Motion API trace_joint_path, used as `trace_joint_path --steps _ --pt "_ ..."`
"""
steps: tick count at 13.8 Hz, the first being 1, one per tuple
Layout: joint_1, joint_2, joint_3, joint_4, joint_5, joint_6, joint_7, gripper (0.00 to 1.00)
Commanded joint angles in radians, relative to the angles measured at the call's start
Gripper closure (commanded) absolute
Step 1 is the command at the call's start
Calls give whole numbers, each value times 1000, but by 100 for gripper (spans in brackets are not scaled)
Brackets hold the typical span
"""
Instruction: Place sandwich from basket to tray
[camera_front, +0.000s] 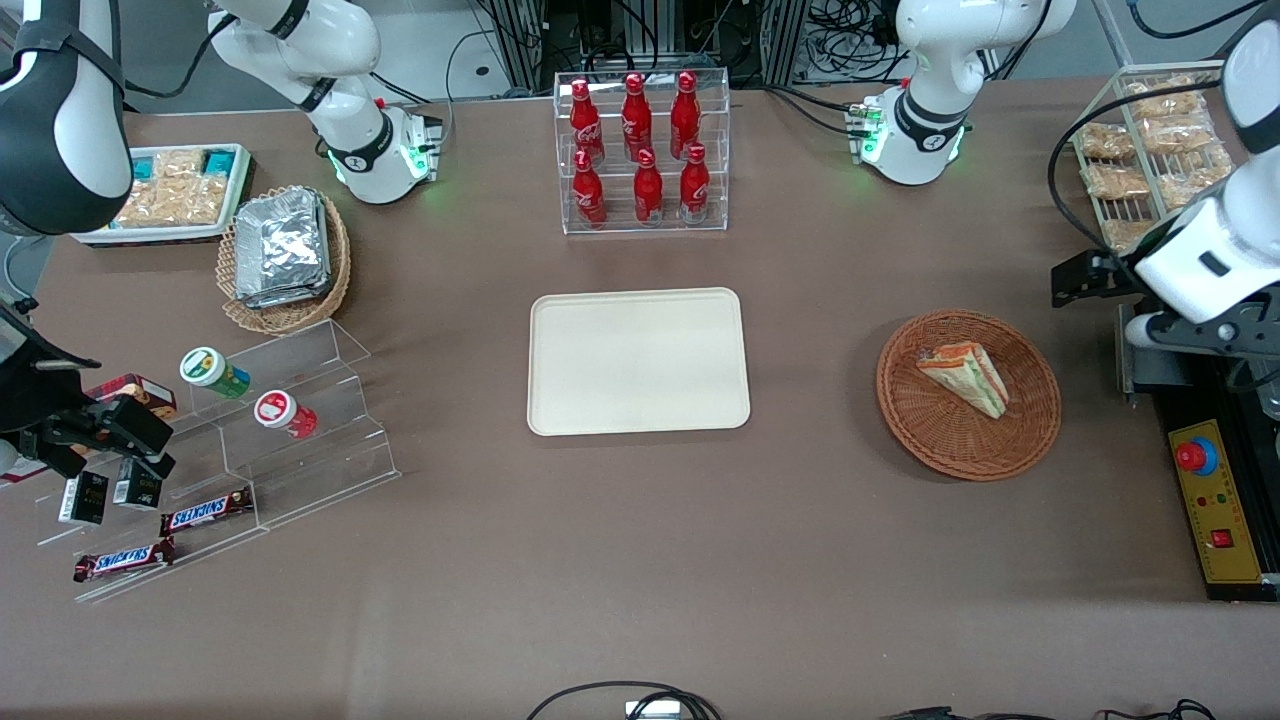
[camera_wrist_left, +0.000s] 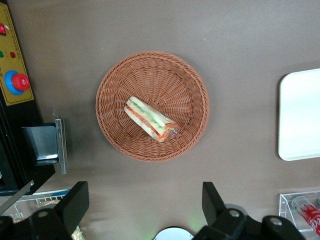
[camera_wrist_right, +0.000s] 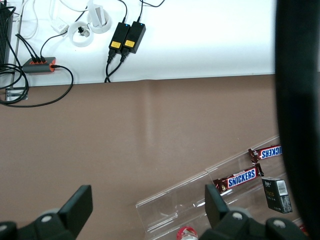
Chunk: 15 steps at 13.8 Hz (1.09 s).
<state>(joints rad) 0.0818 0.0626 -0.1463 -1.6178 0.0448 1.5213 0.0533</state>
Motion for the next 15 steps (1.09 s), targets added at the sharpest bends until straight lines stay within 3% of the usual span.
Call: trace_joint_path --steps 1,5,10,15 --pt "-7 -52 7 -179 18 139 -87 0" --pt "-7 -124 5 -437 18 383 -255 0" --pt "-10 -110 5 -618 21 620 -524 0" --pt "-8 -84 5 -712 47 756 -726 0"
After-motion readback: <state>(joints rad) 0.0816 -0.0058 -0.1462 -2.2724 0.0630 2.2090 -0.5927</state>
